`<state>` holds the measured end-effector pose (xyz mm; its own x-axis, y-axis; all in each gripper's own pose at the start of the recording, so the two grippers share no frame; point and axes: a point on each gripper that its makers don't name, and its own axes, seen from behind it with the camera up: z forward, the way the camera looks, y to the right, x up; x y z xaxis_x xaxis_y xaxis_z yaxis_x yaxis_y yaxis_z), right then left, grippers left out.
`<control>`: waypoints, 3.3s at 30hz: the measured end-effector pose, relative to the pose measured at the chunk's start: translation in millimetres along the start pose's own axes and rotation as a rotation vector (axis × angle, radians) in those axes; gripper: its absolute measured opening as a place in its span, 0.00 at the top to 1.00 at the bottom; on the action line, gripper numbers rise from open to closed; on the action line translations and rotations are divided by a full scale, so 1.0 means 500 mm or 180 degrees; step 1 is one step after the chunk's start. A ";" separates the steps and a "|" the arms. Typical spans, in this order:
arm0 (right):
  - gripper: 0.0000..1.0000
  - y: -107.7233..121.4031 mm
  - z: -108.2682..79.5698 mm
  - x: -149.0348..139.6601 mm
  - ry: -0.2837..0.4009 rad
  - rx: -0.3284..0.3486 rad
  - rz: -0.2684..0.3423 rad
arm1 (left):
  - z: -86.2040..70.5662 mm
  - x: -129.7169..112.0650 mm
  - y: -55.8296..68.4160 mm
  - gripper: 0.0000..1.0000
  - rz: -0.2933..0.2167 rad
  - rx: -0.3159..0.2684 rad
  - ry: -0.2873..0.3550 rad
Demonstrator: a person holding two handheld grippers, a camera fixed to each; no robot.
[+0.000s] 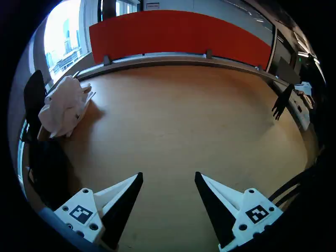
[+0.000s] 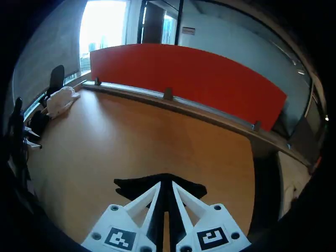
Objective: Fold towel
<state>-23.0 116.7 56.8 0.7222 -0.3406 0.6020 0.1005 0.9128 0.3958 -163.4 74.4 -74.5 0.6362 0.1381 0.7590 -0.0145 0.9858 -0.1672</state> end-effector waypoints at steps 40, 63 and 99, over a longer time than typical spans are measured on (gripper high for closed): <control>0.96 0.089 -0.050 -0.218 -0.0508 -0.0206 0.0175 | -0.005 0.002 0.009 0.09 0.0019 0.0022 0.0004; 0.96 0.092 -0.065 -0.363 -0.0953 -0.0276 0.0130 | -0.019 -0.008 0.013 0.09 0.0028 0.0023 0.0014; 0.96 0.156 -0.071 -0.475 -0.1472 -0.0723 0.0342 | -0.026 -0.023 0.001 0.09 0.0028 0.0057 -0.0010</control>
<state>-162.4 276.6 -79.8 0.3644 -0.2593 0.8944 0.2252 0.9565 0.1855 -160.5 72.1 -91.5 0.6337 0.1470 0.7595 -0.0339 0.9861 -0.1626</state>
